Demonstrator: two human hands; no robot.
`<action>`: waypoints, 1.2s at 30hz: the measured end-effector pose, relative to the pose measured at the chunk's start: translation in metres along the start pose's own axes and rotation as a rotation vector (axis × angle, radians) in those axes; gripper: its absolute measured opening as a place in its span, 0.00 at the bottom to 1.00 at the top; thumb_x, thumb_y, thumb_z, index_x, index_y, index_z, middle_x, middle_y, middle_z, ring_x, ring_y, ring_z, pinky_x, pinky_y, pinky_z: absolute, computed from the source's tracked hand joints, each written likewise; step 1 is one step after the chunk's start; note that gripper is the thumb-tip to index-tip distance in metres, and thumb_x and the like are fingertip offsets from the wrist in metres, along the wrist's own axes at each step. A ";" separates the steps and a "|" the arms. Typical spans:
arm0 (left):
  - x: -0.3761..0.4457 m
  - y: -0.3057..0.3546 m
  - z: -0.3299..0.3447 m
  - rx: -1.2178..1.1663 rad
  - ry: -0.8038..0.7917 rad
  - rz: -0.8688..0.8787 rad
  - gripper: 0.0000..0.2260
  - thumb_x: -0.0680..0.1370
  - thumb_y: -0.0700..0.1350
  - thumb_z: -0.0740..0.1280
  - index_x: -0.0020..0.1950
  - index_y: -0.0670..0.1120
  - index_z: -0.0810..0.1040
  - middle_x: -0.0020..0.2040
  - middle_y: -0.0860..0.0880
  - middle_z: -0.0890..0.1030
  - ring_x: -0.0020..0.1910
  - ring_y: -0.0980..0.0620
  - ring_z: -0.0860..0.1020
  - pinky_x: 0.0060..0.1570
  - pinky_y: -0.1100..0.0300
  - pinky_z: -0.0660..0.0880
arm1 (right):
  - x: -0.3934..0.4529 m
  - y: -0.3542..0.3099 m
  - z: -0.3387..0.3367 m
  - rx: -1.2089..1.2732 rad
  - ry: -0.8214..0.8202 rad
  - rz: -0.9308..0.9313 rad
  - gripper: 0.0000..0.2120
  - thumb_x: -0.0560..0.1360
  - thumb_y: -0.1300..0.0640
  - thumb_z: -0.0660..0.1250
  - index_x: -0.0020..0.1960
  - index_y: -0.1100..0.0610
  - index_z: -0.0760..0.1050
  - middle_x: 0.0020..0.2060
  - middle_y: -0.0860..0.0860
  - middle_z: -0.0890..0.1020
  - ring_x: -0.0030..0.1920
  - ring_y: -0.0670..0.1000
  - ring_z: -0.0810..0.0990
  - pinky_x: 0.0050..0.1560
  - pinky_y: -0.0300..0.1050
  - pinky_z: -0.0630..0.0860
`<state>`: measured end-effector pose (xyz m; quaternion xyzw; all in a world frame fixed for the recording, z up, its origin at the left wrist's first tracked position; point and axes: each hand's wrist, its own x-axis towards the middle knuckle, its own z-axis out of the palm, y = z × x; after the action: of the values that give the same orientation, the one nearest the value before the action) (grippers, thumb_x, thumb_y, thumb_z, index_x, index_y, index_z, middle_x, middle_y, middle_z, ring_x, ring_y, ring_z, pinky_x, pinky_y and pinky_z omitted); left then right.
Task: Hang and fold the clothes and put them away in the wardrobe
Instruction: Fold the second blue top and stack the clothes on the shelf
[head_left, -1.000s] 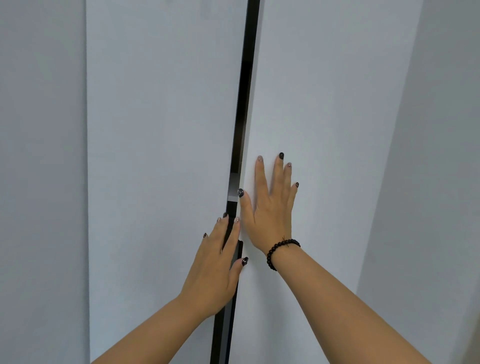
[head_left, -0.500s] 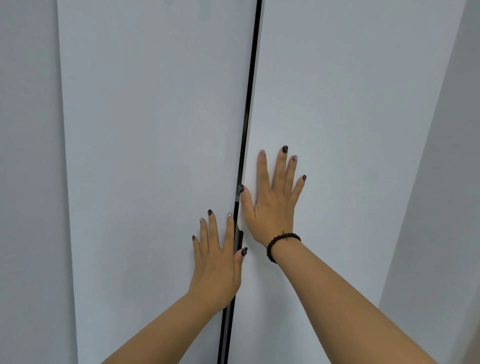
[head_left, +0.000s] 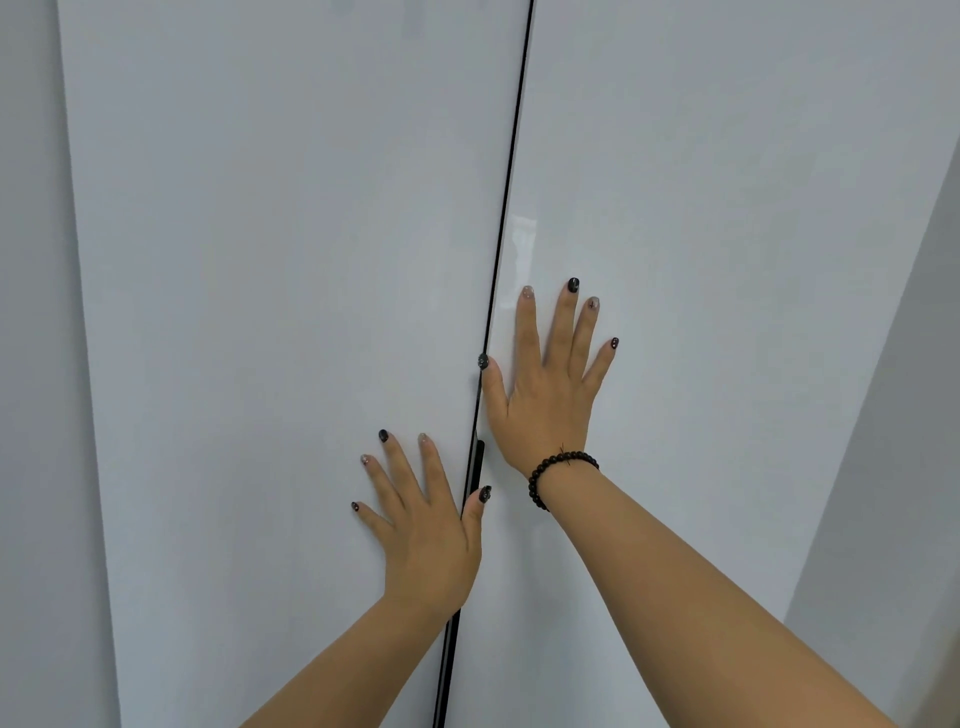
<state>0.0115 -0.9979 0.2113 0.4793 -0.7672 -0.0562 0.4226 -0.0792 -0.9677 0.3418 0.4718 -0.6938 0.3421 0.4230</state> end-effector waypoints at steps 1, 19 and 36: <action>0.002 0.001 0.002 0.009 0.017 -0.010 0.33 0.80 0.64 0.39 0.78 0.43 0.46 0.77 0.34 0.48 0.75 0.29 0.52 0.59 0.27 0.64 | 0.001 0.000 0.003 -0.005 0.001 0.001 0.31 0.80 0.41 0.49 0.78 0.50 0.43 0.77 0.57 0.42 0.77 0.59 0.39 0.73 0.65 0.41; 0.008 -0.009 0.021 0.155 0.120 0.020 0.38 0.76 0.63 0.56 0.78 0.41 0.53 0.76 0.31 0.52 0.73 0.28 0.55 0.60 0.29 0.68 | 0.008 0.005 0.032 -0.060 0.031 -0.018 0.30 0.80 0.45 0.50 0.78 0.53 0.45 0.77 0.59 0.45 0.76 0.60 0.41 0.73 0.66 0.40; -0.002 -0.035 -0.021 0.308 -0.049 0.131 0.42 0.73 0.64 0.63 0.79 0.49 0.45 0.79 0.42 0.47 0.75 0.38 0.54 0.61 0.31 0.65 | 0.006 0.017 -0.033 -0.078 -0.356 -0.103 0.31 0.80 0.46 0.50 0.78 0.51 0.39 0.76 0.54 0.35 0.76 0.56 0.35 0.75 0.58 0.46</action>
<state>0.0509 -1.0088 0.2065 0.4858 -0.8063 0.0782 0.3282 -0.0882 -0.9361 0.3596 0.5430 -0.7454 0.2040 0.3284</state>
